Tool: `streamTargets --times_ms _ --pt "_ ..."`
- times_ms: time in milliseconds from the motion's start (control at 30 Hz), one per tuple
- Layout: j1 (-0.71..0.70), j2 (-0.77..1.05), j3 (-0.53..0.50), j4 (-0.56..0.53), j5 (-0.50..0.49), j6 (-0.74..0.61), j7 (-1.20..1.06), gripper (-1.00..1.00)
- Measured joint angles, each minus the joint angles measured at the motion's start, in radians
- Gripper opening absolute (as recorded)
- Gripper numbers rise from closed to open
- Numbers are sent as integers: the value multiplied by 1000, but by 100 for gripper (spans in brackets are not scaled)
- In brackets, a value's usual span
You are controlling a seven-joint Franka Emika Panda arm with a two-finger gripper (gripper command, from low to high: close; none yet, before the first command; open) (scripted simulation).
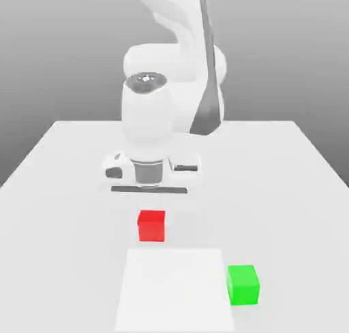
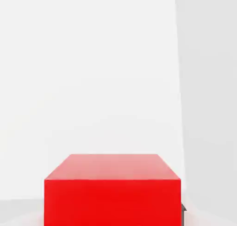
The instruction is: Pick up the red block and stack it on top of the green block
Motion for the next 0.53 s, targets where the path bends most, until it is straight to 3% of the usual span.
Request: streamTargets --times_ms 233,400,433,533 --pt "209 91 125 232 -3 -140 142 -100" --pt "241 249 97 271 -58 -22 201 -100" --pt "246 282 90 273 -69 9 210 100" --pt "246 282 90 273 -69 9 210 100"
